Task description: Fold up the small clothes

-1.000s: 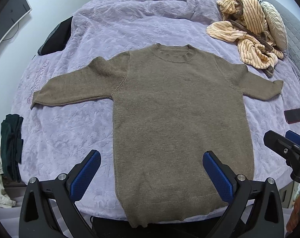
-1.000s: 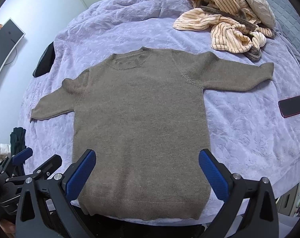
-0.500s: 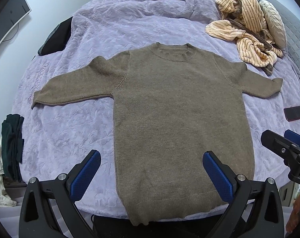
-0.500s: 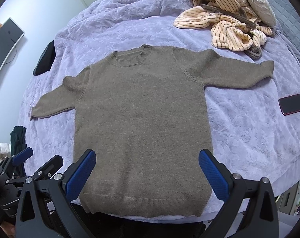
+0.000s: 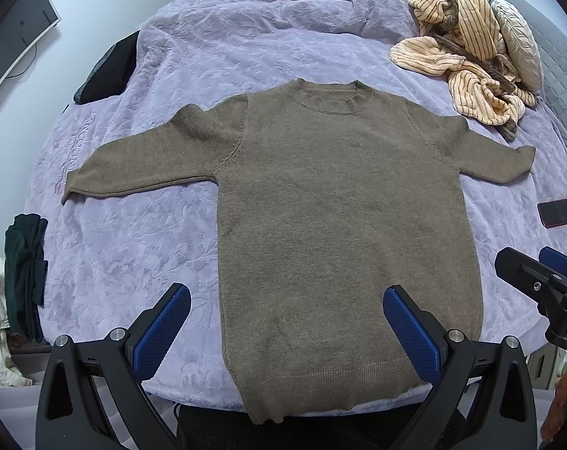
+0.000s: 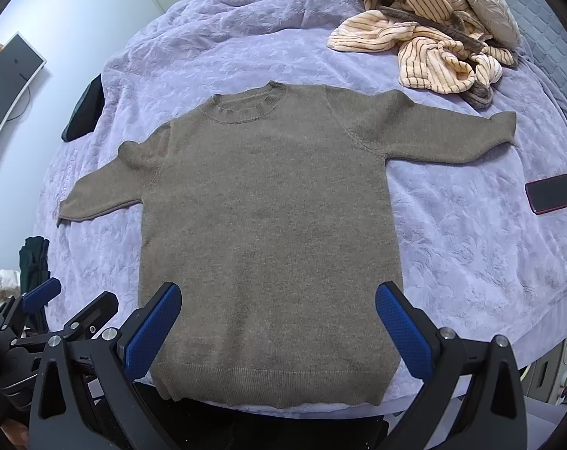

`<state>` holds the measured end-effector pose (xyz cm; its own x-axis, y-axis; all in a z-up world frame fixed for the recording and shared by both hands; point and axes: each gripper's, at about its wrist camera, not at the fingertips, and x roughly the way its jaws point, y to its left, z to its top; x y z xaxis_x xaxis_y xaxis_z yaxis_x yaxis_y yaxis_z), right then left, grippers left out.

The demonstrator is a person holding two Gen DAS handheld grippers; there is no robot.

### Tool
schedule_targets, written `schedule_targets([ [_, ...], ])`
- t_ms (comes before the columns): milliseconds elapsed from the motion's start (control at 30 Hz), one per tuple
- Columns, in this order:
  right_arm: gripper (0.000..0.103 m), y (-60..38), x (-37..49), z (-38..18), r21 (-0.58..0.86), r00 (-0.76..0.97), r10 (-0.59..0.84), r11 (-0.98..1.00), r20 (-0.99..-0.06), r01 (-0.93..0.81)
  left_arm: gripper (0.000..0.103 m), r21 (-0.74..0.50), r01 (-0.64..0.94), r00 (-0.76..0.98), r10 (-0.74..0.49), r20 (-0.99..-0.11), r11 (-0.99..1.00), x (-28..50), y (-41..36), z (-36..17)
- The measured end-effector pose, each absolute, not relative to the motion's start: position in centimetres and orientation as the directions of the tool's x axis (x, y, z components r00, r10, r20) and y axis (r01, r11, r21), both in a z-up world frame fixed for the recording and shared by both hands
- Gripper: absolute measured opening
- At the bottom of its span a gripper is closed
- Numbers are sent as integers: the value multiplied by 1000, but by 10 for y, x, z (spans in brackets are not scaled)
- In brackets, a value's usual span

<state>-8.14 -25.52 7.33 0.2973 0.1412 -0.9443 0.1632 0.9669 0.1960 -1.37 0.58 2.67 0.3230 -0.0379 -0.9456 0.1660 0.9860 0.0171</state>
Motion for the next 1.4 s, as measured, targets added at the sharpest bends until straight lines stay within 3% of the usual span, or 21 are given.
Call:
schedule_targets([
  [1400, 103, -259, -73, 66, 197, 264, 149, 966, -953, 167, 103, 21, 149, 291, -23, -956, 989, -8, 2, 25],
])
